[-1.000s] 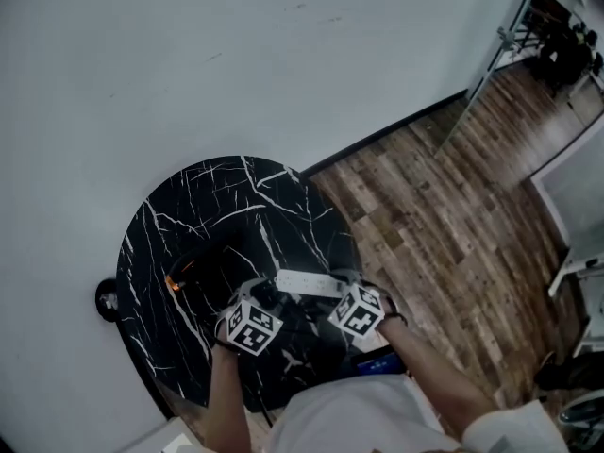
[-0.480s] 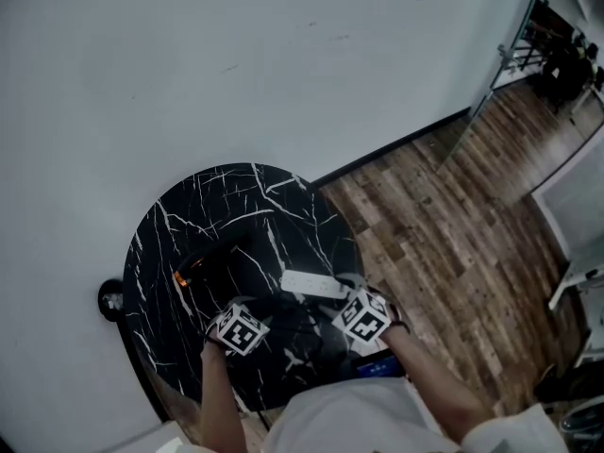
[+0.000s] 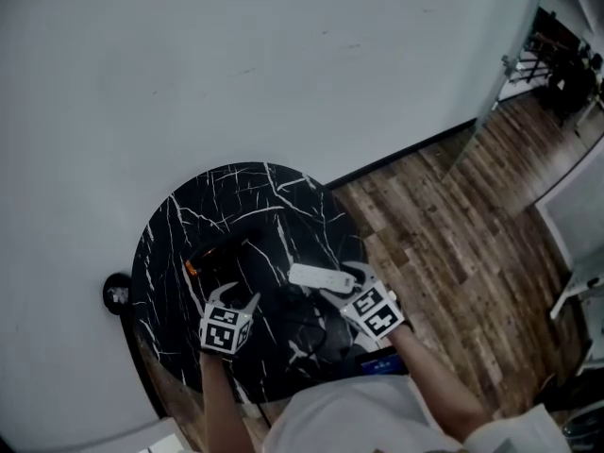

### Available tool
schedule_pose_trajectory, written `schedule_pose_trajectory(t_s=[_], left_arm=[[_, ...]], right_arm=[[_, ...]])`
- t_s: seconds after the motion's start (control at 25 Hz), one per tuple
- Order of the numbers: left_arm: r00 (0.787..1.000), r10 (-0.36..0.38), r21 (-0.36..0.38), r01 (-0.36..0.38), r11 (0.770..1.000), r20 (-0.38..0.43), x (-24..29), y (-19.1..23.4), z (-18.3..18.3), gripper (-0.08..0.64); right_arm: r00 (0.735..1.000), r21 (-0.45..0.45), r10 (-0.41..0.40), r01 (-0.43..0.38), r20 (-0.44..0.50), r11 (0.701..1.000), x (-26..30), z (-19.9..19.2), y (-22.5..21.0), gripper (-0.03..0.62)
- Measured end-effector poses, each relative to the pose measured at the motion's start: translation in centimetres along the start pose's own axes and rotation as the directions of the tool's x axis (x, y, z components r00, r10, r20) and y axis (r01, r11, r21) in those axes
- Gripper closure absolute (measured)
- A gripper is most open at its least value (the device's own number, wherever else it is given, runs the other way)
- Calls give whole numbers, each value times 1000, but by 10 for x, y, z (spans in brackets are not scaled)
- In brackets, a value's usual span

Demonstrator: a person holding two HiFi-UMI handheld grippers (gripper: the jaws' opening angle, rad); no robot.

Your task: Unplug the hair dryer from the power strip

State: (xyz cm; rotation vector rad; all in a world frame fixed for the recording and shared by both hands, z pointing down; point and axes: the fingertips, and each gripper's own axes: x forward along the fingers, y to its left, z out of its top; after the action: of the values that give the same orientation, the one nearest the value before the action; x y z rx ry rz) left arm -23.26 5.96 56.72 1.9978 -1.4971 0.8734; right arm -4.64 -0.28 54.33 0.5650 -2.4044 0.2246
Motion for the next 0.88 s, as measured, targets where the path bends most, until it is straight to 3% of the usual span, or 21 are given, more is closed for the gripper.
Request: schedule_pose_trajectory(t_s=[0.12, 0.24, 0.36, 0.4, 0.48, 0.64, 0.88], left_arm=[[991, 5, -64, 3, 998, 135, -24, -7, 32, 371], [964, 6, -109, 24, 994, 266, -48, -24, 63, 375], [922, 47, -170, 20, 985, 385, -69, -37, 84, 422], [907, 82, -196, 1, 981, 414, -76, -37, 89, 458], [882, 158, -247, -49, 968, 445, -86, -34, 95, 560], [846, 245, -283, -117, 952, 474, -103, -49, 104, 560], [821, 363, -320, -234, 918, 441, -122, -75, 107, 560]], right_arm=[[995, 40, -4, 0, 96, 999, -14, 27, 4, 310], [981, 85, -9, -8, 196, 996, -31, 51, 5, 324], [966, 89, -49, 27, 253, 996, -53, 67, 4, 535], [961, 81, -56, 36, 272, 996, -57, 73, 4, 577], [949, 61, -63, 46, 308, 997, -64, 84, 4, 592], [931, 35, -60, 51, 360, 998, -83, 95, 8, 592], [911, 51, -69, 52, 408, 997, -114, 93, 15, 592]])
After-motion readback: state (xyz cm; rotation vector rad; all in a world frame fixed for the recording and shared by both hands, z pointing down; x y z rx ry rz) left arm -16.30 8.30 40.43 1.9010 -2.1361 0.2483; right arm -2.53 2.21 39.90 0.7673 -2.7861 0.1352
